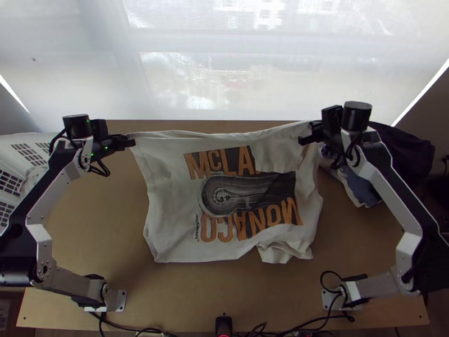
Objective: Fold the t-shirt
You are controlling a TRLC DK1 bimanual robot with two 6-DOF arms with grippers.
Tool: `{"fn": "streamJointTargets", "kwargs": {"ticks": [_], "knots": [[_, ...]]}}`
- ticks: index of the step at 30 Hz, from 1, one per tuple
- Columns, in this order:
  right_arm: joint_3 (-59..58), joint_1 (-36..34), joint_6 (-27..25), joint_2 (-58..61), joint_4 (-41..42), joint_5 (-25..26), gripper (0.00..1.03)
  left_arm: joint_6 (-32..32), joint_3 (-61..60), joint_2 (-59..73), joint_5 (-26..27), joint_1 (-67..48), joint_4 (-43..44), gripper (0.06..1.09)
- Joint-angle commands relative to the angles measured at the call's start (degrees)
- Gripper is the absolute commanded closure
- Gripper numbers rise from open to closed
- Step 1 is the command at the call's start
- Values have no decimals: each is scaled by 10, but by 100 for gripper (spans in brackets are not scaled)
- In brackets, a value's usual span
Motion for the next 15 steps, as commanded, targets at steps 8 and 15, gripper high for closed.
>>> {"fn": "streamJointTargets", "kwargs": {"ticks": [8,15], "knots": [[25,-12,11,172,62,-5,100,-3,38,123,-20,-39,19,105],[31,-22,11,210,77,-5,100,-13,73,169,-26,-55,21,105]]}}
